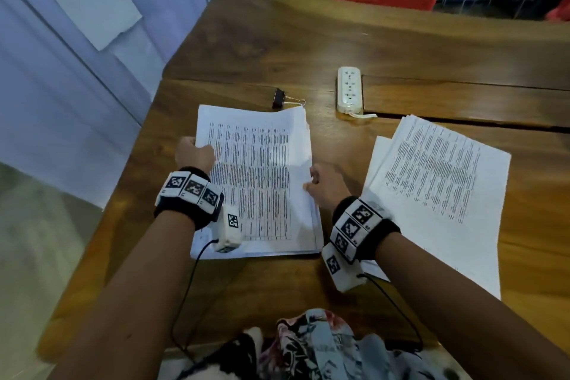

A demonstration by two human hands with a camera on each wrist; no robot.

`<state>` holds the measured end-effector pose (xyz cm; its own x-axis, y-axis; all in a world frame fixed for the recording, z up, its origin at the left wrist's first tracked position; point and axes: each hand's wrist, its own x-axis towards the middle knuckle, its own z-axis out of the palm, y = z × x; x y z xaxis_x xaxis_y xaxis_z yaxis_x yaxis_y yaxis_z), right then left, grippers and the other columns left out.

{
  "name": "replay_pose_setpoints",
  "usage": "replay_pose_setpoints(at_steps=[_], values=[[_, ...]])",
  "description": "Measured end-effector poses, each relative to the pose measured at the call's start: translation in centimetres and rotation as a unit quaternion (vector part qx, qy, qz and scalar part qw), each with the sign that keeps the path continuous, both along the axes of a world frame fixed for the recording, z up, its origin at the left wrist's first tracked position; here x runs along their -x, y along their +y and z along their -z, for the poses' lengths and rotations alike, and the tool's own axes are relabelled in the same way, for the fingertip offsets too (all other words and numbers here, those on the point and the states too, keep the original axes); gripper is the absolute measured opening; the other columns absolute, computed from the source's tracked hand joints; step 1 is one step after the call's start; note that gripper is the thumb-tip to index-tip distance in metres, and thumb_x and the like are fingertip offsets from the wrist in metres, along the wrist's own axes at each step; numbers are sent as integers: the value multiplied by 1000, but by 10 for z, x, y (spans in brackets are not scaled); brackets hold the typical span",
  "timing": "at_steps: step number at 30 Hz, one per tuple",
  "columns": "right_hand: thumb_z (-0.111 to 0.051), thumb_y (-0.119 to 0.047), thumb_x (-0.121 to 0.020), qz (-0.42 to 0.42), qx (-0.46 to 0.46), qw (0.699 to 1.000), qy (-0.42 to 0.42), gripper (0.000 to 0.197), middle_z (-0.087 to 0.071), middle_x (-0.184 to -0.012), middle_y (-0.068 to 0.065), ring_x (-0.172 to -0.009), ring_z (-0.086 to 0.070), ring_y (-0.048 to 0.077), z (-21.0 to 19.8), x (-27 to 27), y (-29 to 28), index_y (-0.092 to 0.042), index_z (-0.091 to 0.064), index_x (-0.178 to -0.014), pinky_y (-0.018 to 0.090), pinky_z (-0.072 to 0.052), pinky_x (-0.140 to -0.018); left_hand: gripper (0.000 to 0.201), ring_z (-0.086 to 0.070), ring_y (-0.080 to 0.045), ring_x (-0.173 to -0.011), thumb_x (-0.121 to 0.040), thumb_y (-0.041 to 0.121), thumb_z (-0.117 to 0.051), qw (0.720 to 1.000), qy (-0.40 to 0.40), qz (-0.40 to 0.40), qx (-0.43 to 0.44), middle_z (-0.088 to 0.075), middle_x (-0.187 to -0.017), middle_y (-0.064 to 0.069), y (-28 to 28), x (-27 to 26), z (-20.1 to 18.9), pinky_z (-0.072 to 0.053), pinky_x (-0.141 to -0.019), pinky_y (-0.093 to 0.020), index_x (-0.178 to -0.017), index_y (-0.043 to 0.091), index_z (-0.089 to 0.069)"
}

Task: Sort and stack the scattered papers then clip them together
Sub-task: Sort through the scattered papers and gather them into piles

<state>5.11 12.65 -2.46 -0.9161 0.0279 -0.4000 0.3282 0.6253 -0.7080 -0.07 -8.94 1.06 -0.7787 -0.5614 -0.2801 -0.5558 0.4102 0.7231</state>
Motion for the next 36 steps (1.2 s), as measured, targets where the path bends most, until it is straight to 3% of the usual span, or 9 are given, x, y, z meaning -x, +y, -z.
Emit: replay_pose_setpoints(at_steps=[5, 10, 13, 16, 20, 23, 28, 32, 36], values=[[-54, -7, -87, 46, -46, 998, -3, 25, -58, -101, 11, -91, -54, 22, 15, -4, -7, -2, -52, -111, 27, -39, -75, 38, -48, -34, -124, -89, 12, -47, 993, -103, 59, 16, -52, -135, -14, -11, 0, 20, -38, -103, -36, -126, 7, -54], [-52, -15, -89, 2, -155, 988, -12, 35, -41, -131, 16, -121, -39, 32, 26, -11, -19, -2, -45, -121, 40, -37, -100, 66, -23, -36, -140, -92, 25, -51, 979, -192, 72, -1, -19, -153, -17, 4, -10, 32, -25, -115, -43, -146, 2, -20], [-54, -15, -86, -20, -108, 994, -17, 29, -50, -123, 15, -118, -46, 31, 32, -9, -14, -2, -52, -112, 40, -43, -98, 73, -10, -33, -144, -91, 18, -49, 982, -173, 69, 15, -9, -156, -14, 20, -16, 35, -15, -118, -43, -148, 3, -6], [-59, -19, -83, 15, -87, 996, 20, 11, -55, -95, 6, -96, -51, 22, 28, -6, 16, -12, -54, -76, 30, -45, -75, 80, 9, -26, -147, -92, 20, -47, 983, -156, 84, 40, 8, -159, -8, 38, -15, 32, -1, -119, -48, -149, 9, 8], [-61, -21, -84, 138, -121, 983, 12, 43, -51, -126, 19, -116, -49, 34, 20, -1, 87, -6, -54, -123, 38, -43, -97, 69, 3, -27, -146, -93, 22, -49, 978, -99, 165, 76, 6, -157, -9, 82, -6, 22, -8, -118, -49, -149, 12, -9], [-60, -19, -85, 209, -135, 969, 3, 43, -51, -129, 22, -118, -49, 37, 13, -5, 144, -2, -52, -124, 38, -41, -97, 51, -19, -30, -138, -91, 19, -50, 968, -62, 230, 76, -15, -149, -13, 121, -2, 16, -27, -112, -45, -137, 8, -33], [-59, -19, -86, 292, -164, 942, -11, 40, -54, -128, 21, -120, -48, 37, 2, -23, 223, -3, -53, -122, 40, -41, -98, 30, -47, -31, -122, -90, 18, -48, 949, -87, 301, 37, -45, -134, -16, 182, 2, 20, -40, -106, -43, -115, 9, -61], [-57, -25, -87, 363, -204, 903, -109, 53, -27, -146, 21, -135, -23, 38, 7, -45, 260, -2, -42, -132, 45, -26, -109, 44, -37, -36, -129, -90, 27, -51, 928, -143, 336, 75, -33, -142, -21, 224, -19, 31, -34, -110, -42, -129, 5, -50], [-54, -24, -88, 383, -167, 896, -146, 46, -30, -144, 22, -130, -33, 38, 14, -60, 272, 0, -49, -127, 42, -33, -105, 53, -21, -36, -133, -89, 29, -55, 916, -125, 372, 77, -17, -145, -18, 255, -48, 44, -27, -109, -41, -133, 4, -40]])
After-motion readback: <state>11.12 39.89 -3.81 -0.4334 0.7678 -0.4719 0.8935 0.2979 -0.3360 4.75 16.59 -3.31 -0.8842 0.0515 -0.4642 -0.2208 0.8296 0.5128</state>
